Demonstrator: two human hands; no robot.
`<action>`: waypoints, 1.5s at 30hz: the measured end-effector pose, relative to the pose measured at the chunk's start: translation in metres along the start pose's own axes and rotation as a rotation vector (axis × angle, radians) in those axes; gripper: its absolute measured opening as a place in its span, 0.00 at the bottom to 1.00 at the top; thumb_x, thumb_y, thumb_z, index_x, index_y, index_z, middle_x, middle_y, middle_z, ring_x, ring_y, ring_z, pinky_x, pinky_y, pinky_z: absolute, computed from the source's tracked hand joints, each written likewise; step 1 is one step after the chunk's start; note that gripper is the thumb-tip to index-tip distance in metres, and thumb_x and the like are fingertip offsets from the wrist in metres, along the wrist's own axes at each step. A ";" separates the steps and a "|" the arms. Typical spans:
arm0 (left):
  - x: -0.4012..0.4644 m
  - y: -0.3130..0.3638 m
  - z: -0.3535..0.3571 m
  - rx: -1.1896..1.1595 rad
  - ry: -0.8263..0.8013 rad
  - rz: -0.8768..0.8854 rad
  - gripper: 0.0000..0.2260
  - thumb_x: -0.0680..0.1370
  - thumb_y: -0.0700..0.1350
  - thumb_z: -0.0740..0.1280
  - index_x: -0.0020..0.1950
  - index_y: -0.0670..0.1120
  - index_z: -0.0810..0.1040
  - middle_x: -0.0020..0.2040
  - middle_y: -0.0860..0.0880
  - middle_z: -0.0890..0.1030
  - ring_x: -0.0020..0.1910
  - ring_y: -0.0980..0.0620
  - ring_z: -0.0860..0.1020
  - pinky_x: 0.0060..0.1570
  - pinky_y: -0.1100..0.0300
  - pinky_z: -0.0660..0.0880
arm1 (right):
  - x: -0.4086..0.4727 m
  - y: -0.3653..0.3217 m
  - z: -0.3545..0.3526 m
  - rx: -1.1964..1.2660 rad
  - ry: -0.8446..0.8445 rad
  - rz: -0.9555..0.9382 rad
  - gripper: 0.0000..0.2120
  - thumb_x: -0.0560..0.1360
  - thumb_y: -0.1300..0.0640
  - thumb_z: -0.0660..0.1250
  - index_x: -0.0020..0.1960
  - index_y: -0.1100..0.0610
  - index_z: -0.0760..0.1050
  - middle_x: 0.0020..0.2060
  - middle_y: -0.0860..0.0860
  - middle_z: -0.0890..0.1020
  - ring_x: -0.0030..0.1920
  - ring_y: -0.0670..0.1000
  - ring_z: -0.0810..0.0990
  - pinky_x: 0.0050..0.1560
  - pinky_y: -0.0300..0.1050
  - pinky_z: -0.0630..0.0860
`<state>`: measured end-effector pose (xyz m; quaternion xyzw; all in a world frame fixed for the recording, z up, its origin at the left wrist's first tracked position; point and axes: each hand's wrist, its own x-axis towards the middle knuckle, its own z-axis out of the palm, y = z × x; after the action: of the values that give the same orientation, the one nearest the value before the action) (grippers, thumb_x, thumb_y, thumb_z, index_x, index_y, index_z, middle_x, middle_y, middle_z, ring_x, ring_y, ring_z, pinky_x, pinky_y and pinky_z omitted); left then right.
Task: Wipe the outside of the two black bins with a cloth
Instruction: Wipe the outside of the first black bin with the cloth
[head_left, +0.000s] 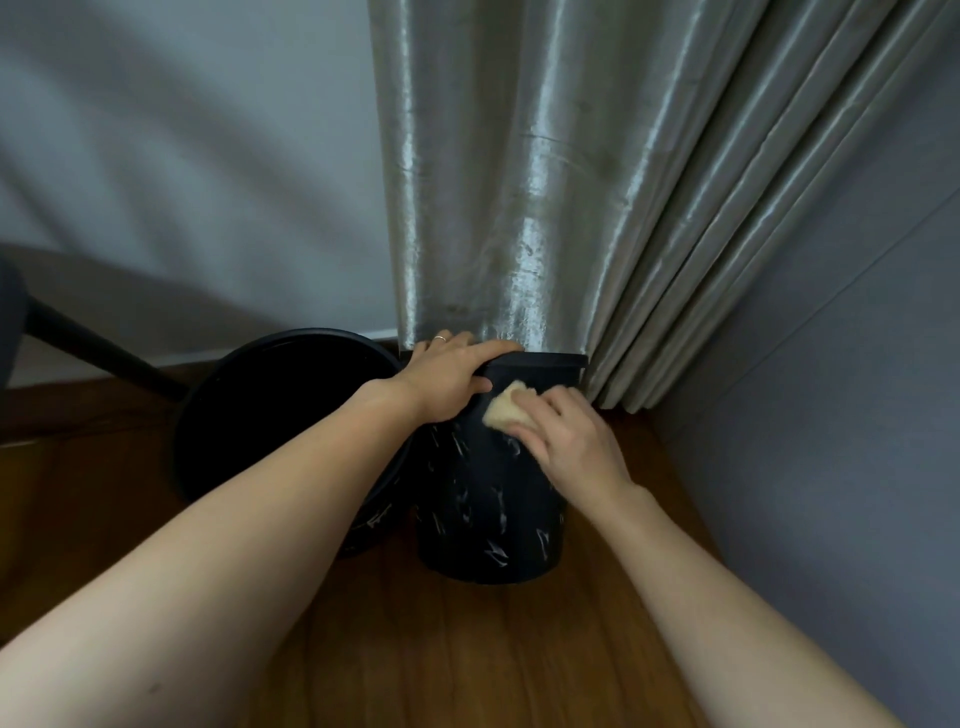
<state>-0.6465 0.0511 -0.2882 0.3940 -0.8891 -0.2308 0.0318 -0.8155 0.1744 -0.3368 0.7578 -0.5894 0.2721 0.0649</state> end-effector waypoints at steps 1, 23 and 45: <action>0.001 -0.002 0.000 -0.003 0.019 0.004 0.25 0.81 0.47 0.62 0.74 0.64 0.60 0.51 0.52 0.66 0.61 0.44 0.67 0.66 0.44 0.60 | -0.010 -0.002 0.003 0.005 -0.047 -0.057 0.16 0.78 0.49 0.63 0.60 0.58 0.76 0.42 0.55 0.75 0.42 0.54 0.73 0.34 0.52 0.76; 0.026 -0.024 0.000 -0.105 0.158 0.068 0.24 0.77 0.40 0.67 0.68 0.60 0.70 0.56 0.53 0.75 0.58 0.47 0.70 0.65 0.42 0.64 | -0.005 0.011 0.010 0.022 -0.116 -0.008 0.20 0.79 0.45 0.59 0.61 0.57 0.77 0.44 0.55 0.76 0.44 0.54 0.75 0.38 0.53 0.78; 0.025 -0.025 0.000 -0.049 0.096 0.055 0.28 0.78 0.43 0.67 0.75 0.58 0.64 0.52 0.49 0.73 0.58 0.41 0.70 0.63 0.45 0.66 | 0.043 0.012 0.013 0.042 -0.054 0.018 0.19 0.78 0.46 0.60 0.62 0.57 0.77 0.42 0.56 0.73 0.42 0.56 0.73 0.35 0.55 0.75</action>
<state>-0.6466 0.0185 -0.3023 0.3793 -0.8910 -0.2324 0.0904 -0.8152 0.1283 -0.3298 0.7608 -0.5919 0.2643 0.0306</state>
